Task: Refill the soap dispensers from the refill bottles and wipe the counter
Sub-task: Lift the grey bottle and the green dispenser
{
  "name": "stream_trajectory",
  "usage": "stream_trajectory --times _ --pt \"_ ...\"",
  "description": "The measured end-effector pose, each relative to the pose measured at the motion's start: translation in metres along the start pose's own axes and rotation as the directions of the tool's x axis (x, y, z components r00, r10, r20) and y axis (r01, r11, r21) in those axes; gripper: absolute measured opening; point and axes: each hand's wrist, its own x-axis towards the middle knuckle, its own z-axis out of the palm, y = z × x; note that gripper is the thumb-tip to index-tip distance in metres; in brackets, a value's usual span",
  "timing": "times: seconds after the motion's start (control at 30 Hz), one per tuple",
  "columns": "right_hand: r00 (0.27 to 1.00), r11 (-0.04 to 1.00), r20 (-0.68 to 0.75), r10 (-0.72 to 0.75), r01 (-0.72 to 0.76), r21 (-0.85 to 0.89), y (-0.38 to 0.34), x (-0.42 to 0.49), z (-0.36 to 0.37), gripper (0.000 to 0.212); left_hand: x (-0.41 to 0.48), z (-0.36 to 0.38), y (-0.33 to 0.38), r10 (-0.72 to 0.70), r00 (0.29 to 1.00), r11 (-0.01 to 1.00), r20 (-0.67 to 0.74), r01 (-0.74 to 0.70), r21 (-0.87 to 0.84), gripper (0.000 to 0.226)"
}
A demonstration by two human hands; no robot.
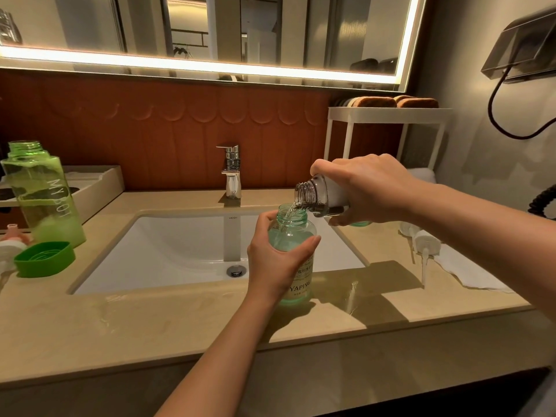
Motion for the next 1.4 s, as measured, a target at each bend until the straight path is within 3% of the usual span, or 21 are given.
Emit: stream_trajectory --times 1.4 --pt "1.0 0.999 -0.011 -0.023 0.023 -0.029 0.0011 0.0025 -0.0008 0.081 0.0006 0.0007 -0.0012 0.007 1.0 1.0 -0.001 -0.007 0.001 0.052"
